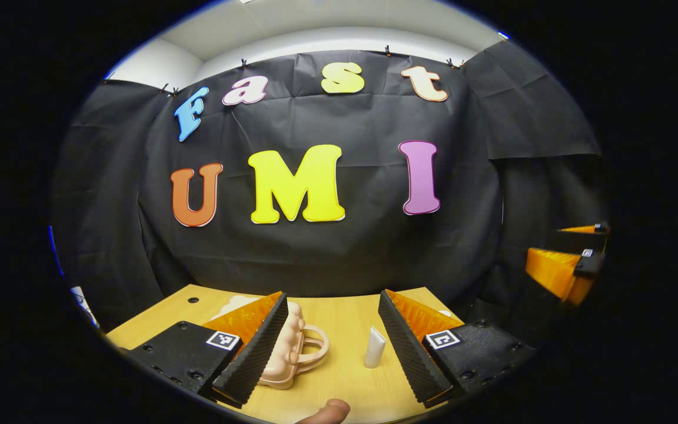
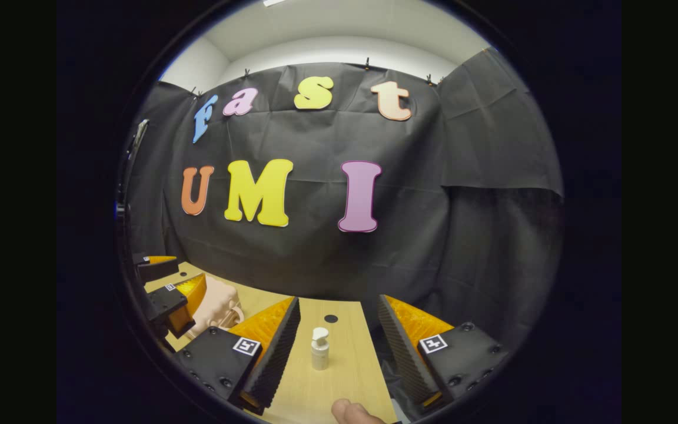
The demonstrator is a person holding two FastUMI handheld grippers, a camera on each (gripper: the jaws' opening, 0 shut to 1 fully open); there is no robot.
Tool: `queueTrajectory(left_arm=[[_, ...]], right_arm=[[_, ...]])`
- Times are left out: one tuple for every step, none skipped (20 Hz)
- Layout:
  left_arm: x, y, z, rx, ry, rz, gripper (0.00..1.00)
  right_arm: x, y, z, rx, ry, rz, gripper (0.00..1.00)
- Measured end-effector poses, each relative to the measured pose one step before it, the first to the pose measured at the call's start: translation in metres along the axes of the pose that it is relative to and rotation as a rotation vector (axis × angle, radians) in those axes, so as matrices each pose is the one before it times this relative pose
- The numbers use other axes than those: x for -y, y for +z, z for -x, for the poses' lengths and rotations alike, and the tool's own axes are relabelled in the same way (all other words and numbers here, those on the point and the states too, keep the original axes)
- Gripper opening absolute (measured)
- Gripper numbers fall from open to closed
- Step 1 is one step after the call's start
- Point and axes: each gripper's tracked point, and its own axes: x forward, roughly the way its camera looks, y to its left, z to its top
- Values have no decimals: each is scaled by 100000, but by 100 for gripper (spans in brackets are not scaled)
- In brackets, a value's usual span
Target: First open the suitcase, pack the skin care products into it, and then close the suitcase.
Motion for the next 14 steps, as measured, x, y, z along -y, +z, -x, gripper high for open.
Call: queueTrajectory(left_arm=[[-724,-435,-383,541,1395,-2699,98],[-675,-513,-508,242,1283,-3373,98],[-756,-646,-614,-111,929,-4104,98],[-295,-957,-671,-719,-257,-4390,99],[-8,-1194,-695,-547,-1456,-4557,99],[-119,-1024,-557,-814,-1422,-4671,99],[103,-1370,-648,-846,-1782,-5405,94],[129,-955,-618,-451,-1583,-5944,99],[124,-934,-768,-259,-1889,-6295,98],[288,-945,-487,-493,-1243,-6963,98],[262,-1215,-430,-989,-1476,-7764,98],[850,-1498,-591,-1704,-2882,-8407,98],[1414,-995,-683,-1029,-3621,-8458,99],[1540,-788,-310,177,-3249,-8023,98]], right_arm=[[415,-28,87,309,-702,715,78],[492,24,-51,190,-1085,699,79],[507,-175,31,-32,-1460,777,79],[513,-78,-13,-263,-1780,613,79],[411,-115,91,-485,-1764,252,79],[258,-86,39,-788,-1693,330,79],[206,-226,54,-863,-1865,812,79],[135,-56,99,-493,-1964,706,79],[148,-41,109,-489,-2258,299,79],[44,-79,99,-637,-2330,-203,79],[-46,-333,123,-1060,-2420,-423,80],[-99,-312,109,-1325,-2535,-449,79],[-52,-445,230,-1253,-2435,-393,79],[-198,-291,222,-810,-1998,-238,79]])
